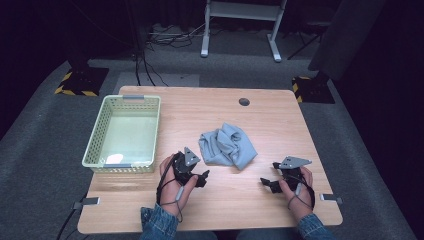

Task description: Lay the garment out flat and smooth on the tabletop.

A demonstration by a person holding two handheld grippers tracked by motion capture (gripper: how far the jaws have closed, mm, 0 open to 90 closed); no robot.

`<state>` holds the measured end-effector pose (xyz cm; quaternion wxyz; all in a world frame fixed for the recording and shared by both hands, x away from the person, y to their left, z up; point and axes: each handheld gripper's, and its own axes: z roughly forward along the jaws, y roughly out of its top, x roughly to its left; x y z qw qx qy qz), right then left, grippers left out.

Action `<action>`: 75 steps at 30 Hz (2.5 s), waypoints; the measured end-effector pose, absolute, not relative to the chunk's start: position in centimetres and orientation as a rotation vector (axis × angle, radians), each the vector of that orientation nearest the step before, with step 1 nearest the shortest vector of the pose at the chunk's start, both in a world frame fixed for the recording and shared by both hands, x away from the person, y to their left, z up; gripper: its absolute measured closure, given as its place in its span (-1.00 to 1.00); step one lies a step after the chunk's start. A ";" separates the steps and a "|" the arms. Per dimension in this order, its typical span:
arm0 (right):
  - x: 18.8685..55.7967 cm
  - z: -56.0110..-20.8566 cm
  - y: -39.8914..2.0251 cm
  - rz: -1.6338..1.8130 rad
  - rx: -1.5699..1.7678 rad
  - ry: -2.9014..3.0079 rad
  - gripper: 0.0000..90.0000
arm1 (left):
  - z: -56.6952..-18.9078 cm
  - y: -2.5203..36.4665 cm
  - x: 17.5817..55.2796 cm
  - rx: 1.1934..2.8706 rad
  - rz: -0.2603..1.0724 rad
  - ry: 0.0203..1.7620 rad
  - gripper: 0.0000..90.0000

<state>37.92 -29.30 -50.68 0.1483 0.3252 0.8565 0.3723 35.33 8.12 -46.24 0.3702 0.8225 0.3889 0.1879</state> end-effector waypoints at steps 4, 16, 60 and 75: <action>37.9 -50.7 -29.3 1.072 0.931 2.465 -0.66 | -45.7 8.1 35.4 2.087 0.499 0.984 -0.65; 38.0 -50.7 -29.3 1.075 0.922 2.470 -0.66 | -44.9 7.9 36.8 2.031 0.526 0.972 -0.65; 38.1 -50.7 -29.3 1.071 0.929 2.473 -0.66 | -49.9 6.6 43.4 2.088 0.509 1.049 -0.56; 38.3 -50.1 -28.3 1.048 0.914 2.492 -0.43 | -50.5 6.7 43.3 2.120 0.441 1.077 -0.52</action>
